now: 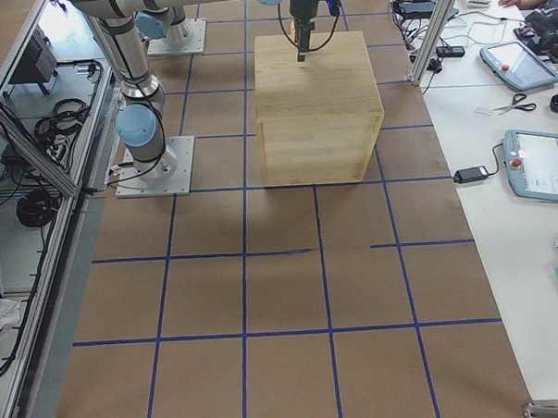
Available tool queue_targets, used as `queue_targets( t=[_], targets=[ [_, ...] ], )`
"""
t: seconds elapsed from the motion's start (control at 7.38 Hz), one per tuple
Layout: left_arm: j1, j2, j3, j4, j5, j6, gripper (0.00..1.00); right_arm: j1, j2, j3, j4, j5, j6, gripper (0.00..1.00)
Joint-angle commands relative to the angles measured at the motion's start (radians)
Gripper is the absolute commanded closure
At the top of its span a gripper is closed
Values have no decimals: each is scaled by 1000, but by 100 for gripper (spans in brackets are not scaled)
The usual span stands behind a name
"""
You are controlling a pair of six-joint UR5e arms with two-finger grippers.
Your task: Open upper drawer
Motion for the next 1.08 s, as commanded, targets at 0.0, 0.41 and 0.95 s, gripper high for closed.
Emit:
queue_targets(
  t=[0.0, 0.41, 0.95],
  targets=[
    [-31, -39, -1, 60, -18, -82, 0, 0, 0, -1, 0, 0, 1, 0],
    [-35, -49, -2, 64, -21, -85, 0, 0, 0, -1, 0, 0, 1, 0],
    [-37, -75, -4, 93, -12, -71, 0, 0, 0, 1, 0, 0, 1, 0]
  ],
)
